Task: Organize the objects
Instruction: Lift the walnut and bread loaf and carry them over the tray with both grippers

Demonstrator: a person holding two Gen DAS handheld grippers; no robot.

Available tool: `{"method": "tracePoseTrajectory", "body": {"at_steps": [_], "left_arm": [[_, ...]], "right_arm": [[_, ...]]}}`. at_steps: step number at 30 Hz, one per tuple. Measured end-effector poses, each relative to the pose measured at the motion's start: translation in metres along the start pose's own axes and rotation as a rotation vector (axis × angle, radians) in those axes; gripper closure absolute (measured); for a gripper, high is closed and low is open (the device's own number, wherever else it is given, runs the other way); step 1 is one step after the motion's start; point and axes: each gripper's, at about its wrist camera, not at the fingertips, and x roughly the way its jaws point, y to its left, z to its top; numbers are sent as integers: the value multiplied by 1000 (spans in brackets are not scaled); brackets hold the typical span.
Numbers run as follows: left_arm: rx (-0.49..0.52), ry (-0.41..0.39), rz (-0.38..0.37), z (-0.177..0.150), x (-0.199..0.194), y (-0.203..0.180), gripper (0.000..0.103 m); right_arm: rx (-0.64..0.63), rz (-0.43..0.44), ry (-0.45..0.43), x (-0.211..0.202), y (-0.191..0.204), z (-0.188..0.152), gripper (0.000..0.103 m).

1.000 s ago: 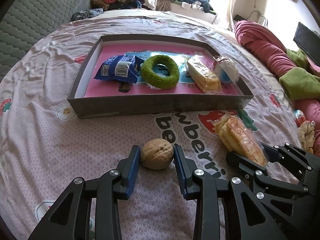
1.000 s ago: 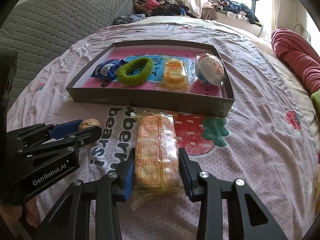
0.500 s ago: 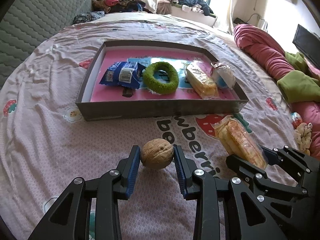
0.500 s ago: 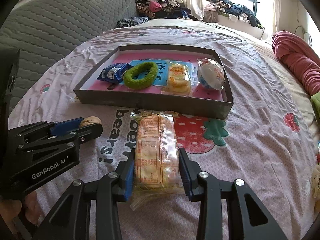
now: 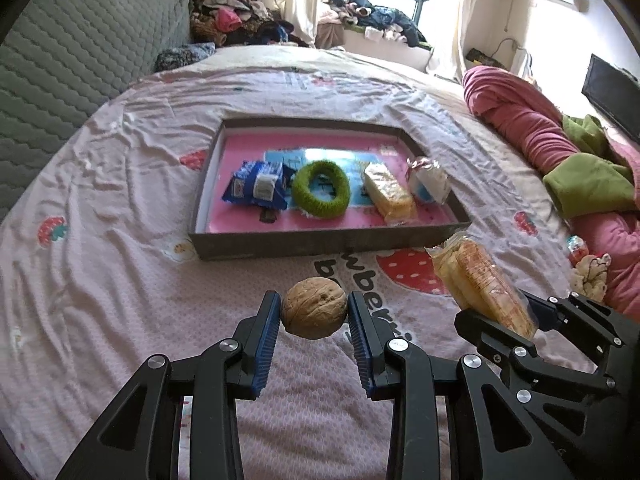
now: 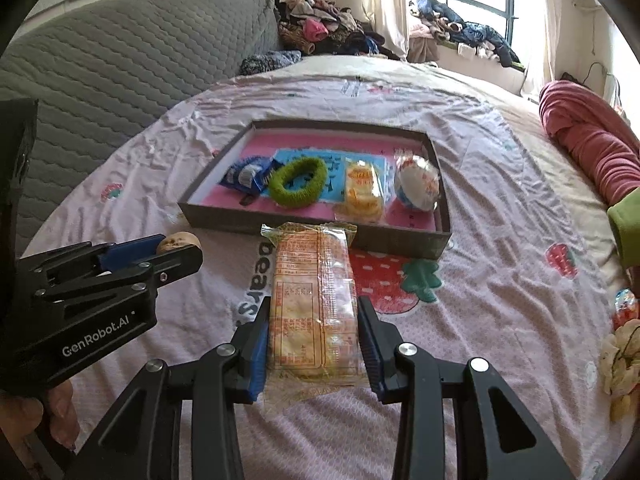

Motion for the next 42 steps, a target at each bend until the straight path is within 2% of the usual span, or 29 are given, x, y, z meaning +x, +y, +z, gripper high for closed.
{"method": "tracePoseTrajectory", "body": {"at_steps": [16,24,32,42], "left_arm": [[14,-66,21,17,-62,-12,67],[28,-103,35,44,-75,-15,67],[32,-120,53,81,-59,-10,67],[22,-102,63,110,-1,10,67]], "right_arm": [[-16,-10,-90,-64,8,22,63],[-29,-15,-140,-84,4,50,63],[-55,-22,-177,-78,-2,89,63],[-63,7,-159,-19,-4,119,63]]}}
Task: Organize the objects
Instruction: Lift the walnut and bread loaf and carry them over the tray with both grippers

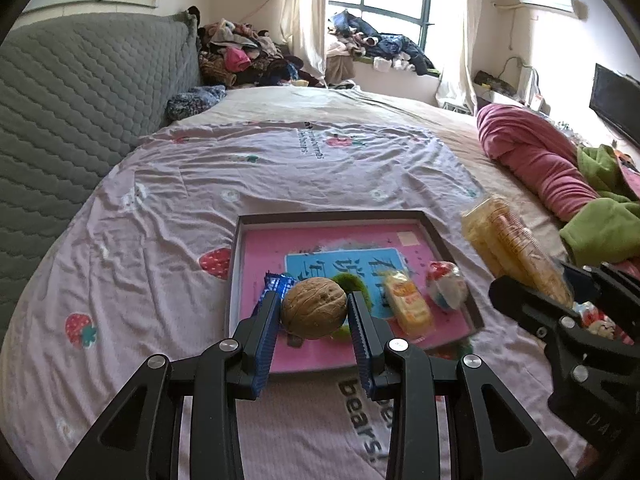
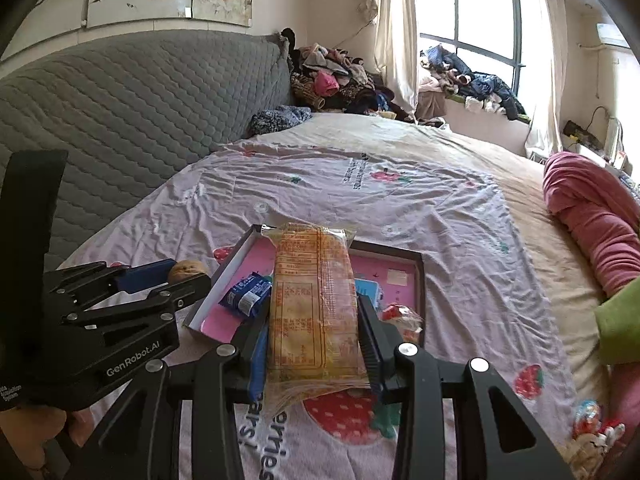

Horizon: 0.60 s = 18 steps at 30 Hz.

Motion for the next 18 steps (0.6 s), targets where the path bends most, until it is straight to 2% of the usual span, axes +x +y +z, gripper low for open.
{"method": "tracePoseTrajectory", "body": {"at_steps": [9,18], "left_arm": [[-9,28,-1,-2,58,8,67],[-32,55,-1,-18,95,20,67]], "right_arm": [[-1,29,50,65,2,-11,63],[0,32,96,105,0,-29,63]]}}
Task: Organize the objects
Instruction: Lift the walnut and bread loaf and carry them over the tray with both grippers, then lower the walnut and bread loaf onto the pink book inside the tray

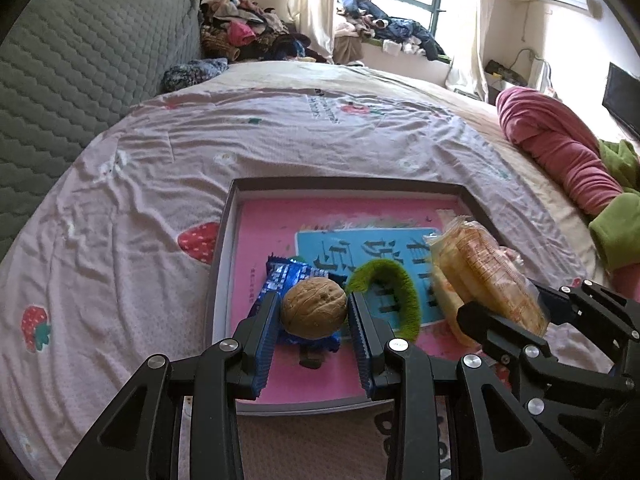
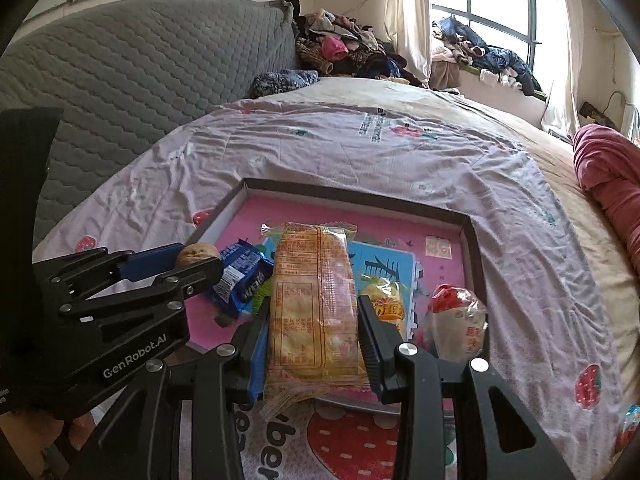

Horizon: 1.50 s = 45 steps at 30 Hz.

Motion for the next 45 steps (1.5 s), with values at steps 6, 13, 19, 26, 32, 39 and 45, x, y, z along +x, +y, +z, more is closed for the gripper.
{"method": "tracePoseTrajectory", "body": {"at_steps": [6,13,19,26,32,39,45], "left_arm": [[-3,-5,-7,-4,9,1,67],[-1,10,0,-10,23,3,67],[-2,7,4,-13,29,5,67],[9,1,8,-15,30,3,67],[14,4,8,-16,28,-1,67],[16,14,8,-22,28,0,67],[18,24,13,-27,30,0,67]], "right_arm": [[1,-3,5,11,-1,-2,63],[-5,-3,23,25,-1,-7,63],[-4,-6,37,34,-2,-11,63],[-6,-7,46,40,-3,-13,63],[3,-7,38,37,-9,-14,63],[-11,-1,60,42,-5,-17,63],[-23,3,81,47,-1,-21,63]]}}
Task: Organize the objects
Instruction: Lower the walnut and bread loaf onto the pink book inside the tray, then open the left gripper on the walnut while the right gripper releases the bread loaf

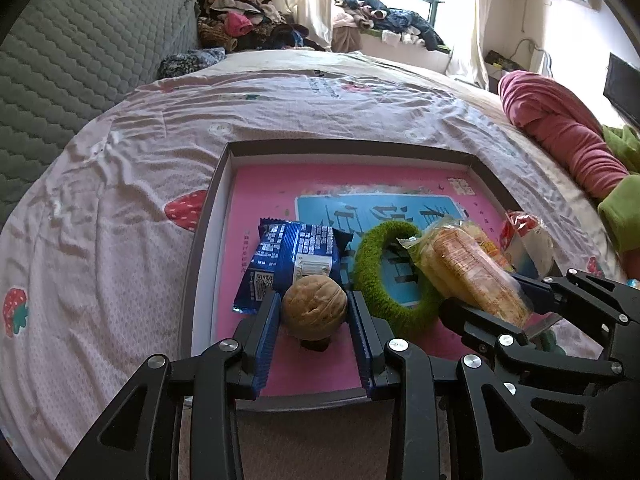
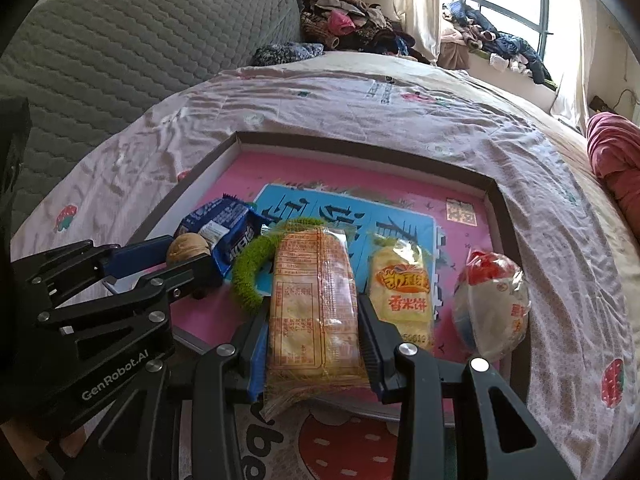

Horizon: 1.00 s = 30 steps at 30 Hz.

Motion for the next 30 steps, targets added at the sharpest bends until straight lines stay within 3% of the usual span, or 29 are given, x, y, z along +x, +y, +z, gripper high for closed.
{"method": "tracePoseTrajectory", "body": {"at_steps": [17,19,21,30], "left_arm": [[-6,4,19,-3,4,4,66],[-8,0,20,-3,3,4,60],[-10,-4,28,-3,1,5,43],[-13,-14,56,-1,-3,6,31]], "right_arm": [[4,0,-7,2,-2,-1,63],[2,-6,-11,2,-2,-1,63],[0,-5,-6,2,-2,-2,63],[2,-25,-2,2,-4,-1,56]]}}
